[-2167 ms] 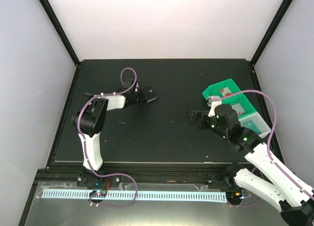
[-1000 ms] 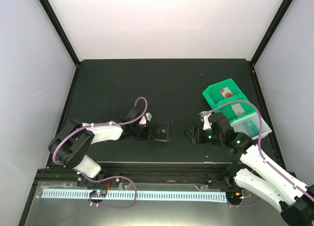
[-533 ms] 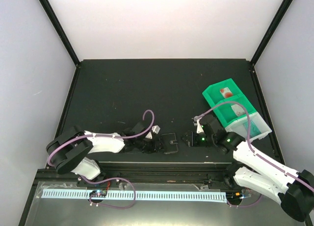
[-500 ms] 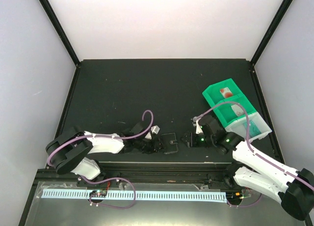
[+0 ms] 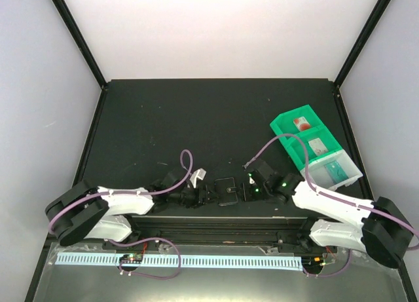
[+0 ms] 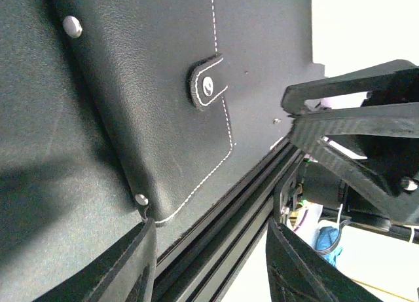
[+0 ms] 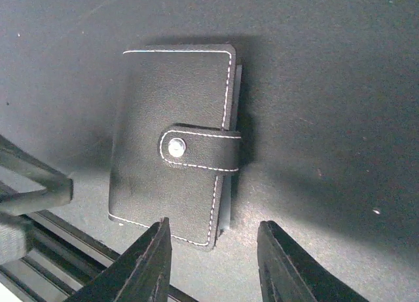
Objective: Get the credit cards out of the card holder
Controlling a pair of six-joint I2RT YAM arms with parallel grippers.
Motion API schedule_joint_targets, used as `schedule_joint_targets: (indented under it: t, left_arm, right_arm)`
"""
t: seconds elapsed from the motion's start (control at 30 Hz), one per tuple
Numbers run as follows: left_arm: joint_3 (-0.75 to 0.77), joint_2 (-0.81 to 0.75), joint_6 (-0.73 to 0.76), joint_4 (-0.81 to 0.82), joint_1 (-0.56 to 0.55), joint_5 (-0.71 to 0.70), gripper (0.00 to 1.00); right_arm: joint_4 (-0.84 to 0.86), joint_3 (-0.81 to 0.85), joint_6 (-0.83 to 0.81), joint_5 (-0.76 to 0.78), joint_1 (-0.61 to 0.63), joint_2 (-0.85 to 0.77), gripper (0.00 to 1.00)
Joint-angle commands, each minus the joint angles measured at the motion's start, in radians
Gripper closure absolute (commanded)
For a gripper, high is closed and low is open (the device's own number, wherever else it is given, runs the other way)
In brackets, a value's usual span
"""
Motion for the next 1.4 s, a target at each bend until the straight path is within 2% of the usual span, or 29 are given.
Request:
schedule_joint_targets:
  t: [0.0, 0.23, 0.37, 0.6, 0.83, 1.2, 1.37]
  left_arm:
    - [-0.024, -0.096, 0.029, 0.01, 0.021, -0.029, 0.53]
    - [0.01, -0.295, 0.143, -0.356, 0.036, -0.208, 0.51]
    - [0.004, -0.403, 0.155, -0.488, 0.041, -0.274, 0.47]
    - [-0.074, -0.59, 0.103, -0.481, 0.042, -0.305, 0.47]
    - [-0.103, -0.696, 0.104, -0.547, 0.043, -0.354, 0.46]
    - [-0.133, -0.714, 0.08, -0.527, 0.043, -0.351, 0.46]
    - [-0.126, -0.699, 0.079, -0.524, 0.042, -0.346, 0.46]
  right_arm:
    - [0.022, 0.064, -0.004, 0.065, 0.038, 0.059, 0.62]
    - [0.013, 0.124, -0.022, 0.101, 0.071, 0.133, 0.65]
    - [0.019, 0.141, -0.021, 0.102, 0.089, 0.177, 0.67]
    - [0.015, 0.199, -0.007, 0.12, 0.118, 0.27, 0.67]
    - [-0.034, 0.249, -0.012, 0.178, 0.137, 0.37, 0.68]
    - [-0.13, 0.302, 0.005, 0.336, 0.178, 0.5, 0.69]
    - [-0.156, 0.316, -0.001, 0.39, 0.18, 0.497, 0.77]
